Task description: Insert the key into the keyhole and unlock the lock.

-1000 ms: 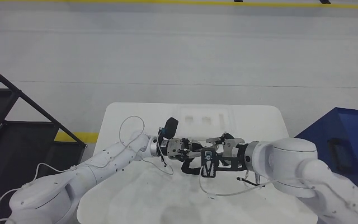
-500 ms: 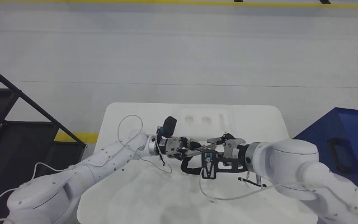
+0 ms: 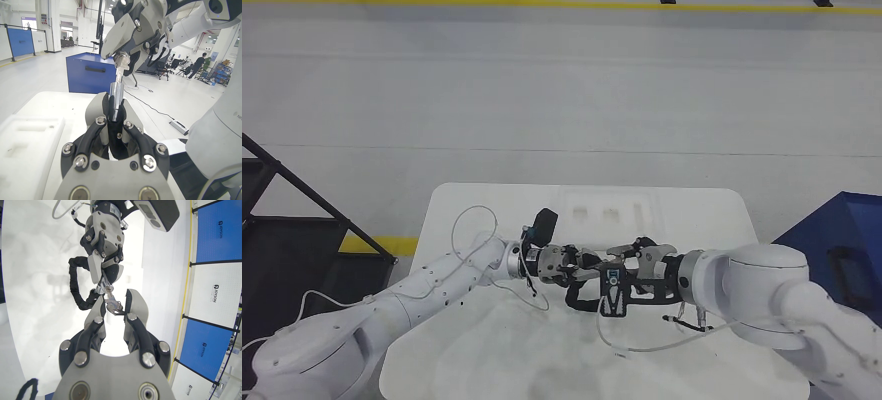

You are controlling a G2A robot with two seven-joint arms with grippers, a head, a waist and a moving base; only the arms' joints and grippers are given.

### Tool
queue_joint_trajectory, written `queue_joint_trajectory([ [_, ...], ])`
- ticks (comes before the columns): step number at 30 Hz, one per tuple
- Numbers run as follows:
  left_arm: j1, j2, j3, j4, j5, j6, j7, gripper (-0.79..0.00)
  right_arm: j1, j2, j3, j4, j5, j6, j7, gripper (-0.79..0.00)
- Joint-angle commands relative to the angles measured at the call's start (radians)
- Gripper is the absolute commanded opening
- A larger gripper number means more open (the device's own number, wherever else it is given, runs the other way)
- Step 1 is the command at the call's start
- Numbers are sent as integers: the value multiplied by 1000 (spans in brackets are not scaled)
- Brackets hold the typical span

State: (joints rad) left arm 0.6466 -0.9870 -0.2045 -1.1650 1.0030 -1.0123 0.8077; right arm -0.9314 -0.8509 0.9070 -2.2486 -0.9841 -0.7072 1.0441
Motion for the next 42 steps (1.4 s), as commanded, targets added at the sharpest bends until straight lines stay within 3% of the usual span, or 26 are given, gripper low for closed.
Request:
queue_joint_trajectory([
  [1,1,-1,-1,-3,1,0,0,-785,1,-1,-1,3,14,12,-1,-785],
  [18,7,-3,-15,-3,28,0,0,-785,11,-10,1,30,165,149,73,-785],
  [38,35,6,-78,-19,108,0,0,-785,-36,-14,45,86,440,393,105,-785],
  [39,38,7,-81,-19,117,0,0,-785,-38,-15,46,89,446,395,105,-696],
  [40,40,8,-84,-18,125,0,0,-785,-39,-14,48,92,443,396,109,-243],
  [41,41,10,-86,-15,136,0,0,-785,-40,-14,50,93,442,397,111,0],
  [42,42,11,-88,-10,149,0,0,-785,-41,-13,53,94,443,397,110,0],
])
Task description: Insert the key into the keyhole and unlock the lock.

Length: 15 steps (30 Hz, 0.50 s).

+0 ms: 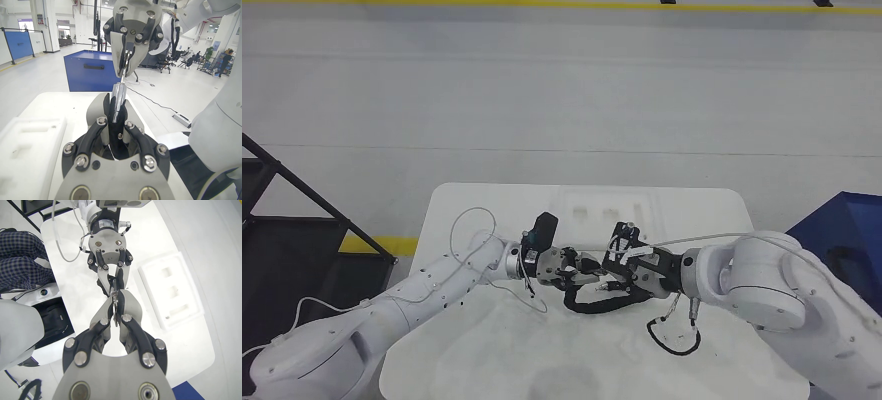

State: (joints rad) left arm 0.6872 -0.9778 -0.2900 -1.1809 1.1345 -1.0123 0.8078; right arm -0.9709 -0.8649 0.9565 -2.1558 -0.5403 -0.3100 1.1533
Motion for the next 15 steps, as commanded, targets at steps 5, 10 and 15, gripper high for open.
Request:
queue_joint_trajectory([
  [5,-5,11,-6,53,103,0,-47,-785,-14,6,30,9,3,-8,4,0],
  [10,5,18,-11,83,127,0,-117,-785,-45,13,64,13,12,-6,-9,0],
  [15,9,17,-20,124,139,7,-249,-785,-84,19,84,13,15,-21,-28,0],
])
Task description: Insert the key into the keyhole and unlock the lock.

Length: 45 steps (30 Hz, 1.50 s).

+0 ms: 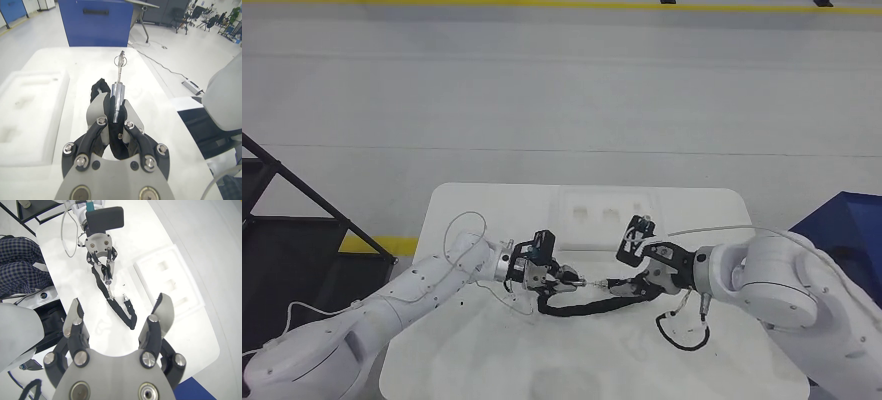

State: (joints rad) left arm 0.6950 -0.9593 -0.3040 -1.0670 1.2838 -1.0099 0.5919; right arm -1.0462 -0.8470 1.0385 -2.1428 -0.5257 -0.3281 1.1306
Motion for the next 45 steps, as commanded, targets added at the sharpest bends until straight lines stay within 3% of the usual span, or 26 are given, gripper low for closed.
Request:
queue_joint_trajectory([
  [1,2,-3,-8,15,-9,9,-53,-785,-13,1,2,0,-1,-3,-8,0],
  [6,3,-16,-21,23,-17,35,-200,-782,-42,0,-12,6,-1,-23,-48,0],
  [7,6,-18,-24,24,-27,37,-203,-425,-45,-1,-13,10,-2,-26,-64,0],
  [8,8,-21,-24,30,-30,35,-222,-9,-51,-2,-15,21,-15,-29,-83,0],
  [15,-13,-44,-51,47,-53,6,-269,0,-136,-4,-19,112,-80,-81,-293,0],
  [23,-73,-24,-128,35,-43,-2,-143,0,-153,-6,8,245,-101,-250,-473,0],
  [29,-160,3,-110,47,-61,-2,-61,0,-53,-13,30,365,-100,-390,-524,0],
  [35,-290,23,-23,65,-117,-2,-30,0,118,-25,19,517,-42,-527,-480,0],
  [45,-455,47,112,99,-222,-2,67,0,280,-40,-10,665,12,-620,-445,0],
])
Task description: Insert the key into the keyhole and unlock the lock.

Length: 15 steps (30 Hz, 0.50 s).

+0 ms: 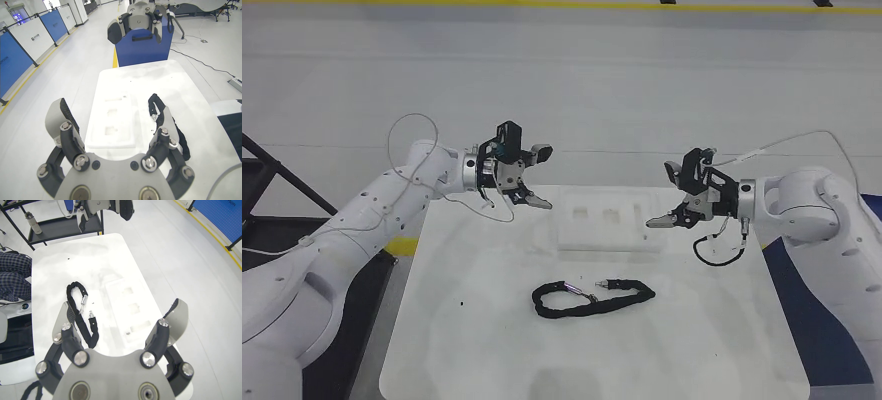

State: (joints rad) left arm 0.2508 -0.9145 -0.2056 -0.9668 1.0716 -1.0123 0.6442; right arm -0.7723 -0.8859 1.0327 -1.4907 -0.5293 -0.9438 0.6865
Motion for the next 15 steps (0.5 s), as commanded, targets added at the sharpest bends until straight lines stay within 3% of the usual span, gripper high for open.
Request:
queue_joint_trajectory([
  [1,-21,3,28,-2,-12,0,21,0,9,-2,-11,16,15,-3,6,0],
  [15,-30,8,36,-16,-19,0,38,0,15,-2,-21,18,16,-5,16,0],
])
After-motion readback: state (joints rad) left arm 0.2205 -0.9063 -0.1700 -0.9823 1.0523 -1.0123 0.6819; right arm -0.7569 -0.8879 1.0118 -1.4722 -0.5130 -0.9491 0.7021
